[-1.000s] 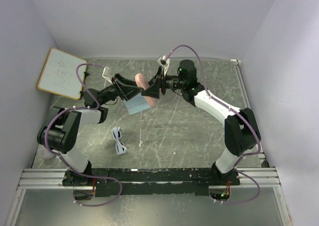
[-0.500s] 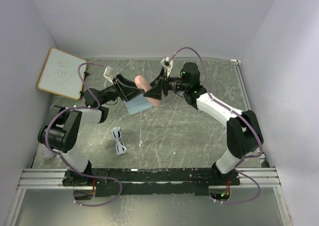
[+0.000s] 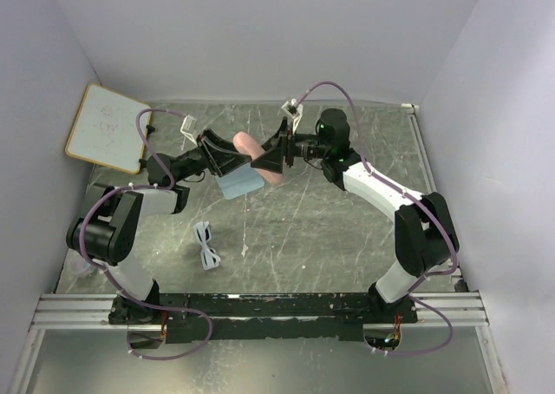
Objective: Organize the sunglasses
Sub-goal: Open the sunglasses case at the center of the board.
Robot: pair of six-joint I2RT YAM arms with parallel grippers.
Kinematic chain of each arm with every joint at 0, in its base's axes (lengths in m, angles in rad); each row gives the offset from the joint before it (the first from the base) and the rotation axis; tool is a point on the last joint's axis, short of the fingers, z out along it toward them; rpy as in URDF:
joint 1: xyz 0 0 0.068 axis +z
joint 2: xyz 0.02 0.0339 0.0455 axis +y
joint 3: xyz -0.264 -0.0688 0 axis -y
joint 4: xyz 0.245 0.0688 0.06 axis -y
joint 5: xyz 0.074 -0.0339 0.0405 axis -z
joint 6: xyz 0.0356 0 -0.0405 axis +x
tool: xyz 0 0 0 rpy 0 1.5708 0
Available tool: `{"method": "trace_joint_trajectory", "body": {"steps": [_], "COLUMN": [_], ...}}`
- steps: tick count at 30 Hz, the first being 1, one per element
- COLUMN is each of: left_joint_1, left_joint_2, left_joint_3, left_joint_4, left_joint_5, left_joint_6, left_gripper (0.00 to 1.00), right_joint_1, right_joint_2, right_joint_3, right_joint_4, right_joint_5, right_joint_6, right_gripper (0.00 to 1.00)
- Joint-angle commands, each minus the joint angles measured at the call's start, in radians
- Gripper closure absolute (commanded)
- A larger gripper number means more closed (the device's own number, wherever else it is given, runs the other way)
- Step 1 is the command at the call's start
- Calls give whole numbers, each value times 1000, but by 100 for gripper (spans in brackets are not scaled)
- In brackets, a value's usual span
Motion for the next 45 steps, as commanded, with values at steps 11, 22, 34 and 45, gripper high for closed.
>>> {"method": "trace_joint_trajectory", "body": {"steps": [11, 22, 34, 45], "left_joint_1": [29, 29, 29, 27], "left_joint_2": [17, 20, 28, -47], "left_joint_3": [-2, -1, -3, -29], "left_joint_4": [277, 249, 160, 134], "left_joint_5": [41, 26, 4, 25], "left_joint_6": [56, 73, 127, 151], "left_gripper": [70, 69, 69, 33], "right_joint_1": [-32, -31, -31, -41], "right_joint_2": [-24, -23, -6, -16], "right_joint_3": [-23, -11, -7, -6], "right_joint_4": [510, 548, 719, 457], "right_joint_5": [-161, -173, -186, -149], "right_joint_6": [372, 413, 558, 361], "right_gripper": [100, 100, 100, 100]}}
